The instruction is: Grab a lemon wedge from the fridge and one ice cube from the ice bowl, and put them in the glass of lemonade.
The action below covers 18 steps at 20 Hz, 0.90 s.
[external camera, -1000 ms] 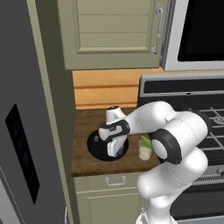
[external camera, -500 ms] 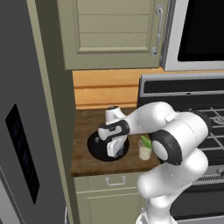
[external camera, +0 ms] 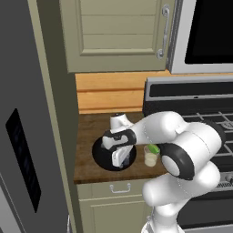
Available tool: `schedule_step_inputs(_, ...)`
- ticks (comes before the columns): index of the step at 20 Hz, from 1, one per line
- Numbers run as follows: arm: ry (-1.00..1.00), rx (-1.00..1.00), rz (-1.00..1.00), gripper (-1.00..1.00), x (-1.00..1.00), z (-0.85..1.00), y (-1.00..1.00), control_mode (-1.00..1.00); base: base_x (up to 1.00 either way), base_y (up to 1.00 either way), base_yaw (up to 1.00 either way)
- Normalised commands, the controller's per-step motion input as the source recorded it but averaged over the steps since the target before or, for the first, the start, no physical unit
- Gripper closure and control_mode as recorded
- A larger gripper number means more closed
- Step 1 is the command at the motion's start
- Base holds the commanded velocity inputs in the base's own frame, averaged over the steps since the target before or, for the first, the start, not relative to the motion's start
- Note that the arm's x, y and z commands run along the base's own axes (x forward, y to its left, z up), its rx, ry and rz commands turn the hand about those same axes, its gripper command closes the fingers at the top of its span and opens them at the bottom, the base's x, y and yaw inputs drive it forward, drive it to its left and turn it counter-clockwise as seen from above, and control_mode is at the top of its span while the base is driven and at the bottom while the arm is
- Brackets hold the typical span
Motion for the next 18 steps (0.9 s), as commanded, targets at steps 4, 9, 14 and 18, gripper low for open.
schedule_step_inputs(4, 0.00, 0.00, 0.00, -1.00, -0.09, -0.03, 0.00, -1.00, 0.00, 0.00, 0.00)
schedule_step_inputs(9, 0.00, 0.00, 0.00, 1.00, 0.00, 0.00, 0.00, -1.00, 0.00, 0.00, 0.00)
schedule_step_inputs(14, 0.00, 0.00, 0.00, 1.00, -0.01, 0.00, 0.00, -1.00, 0.00, 0.00, 0.00)
schedule_step_inputs(18, 0.00, 0.00, 0.00, 1.00, -0.01, 0.00, 0.00, -1.00, 0.00, 0.00, 0.00)
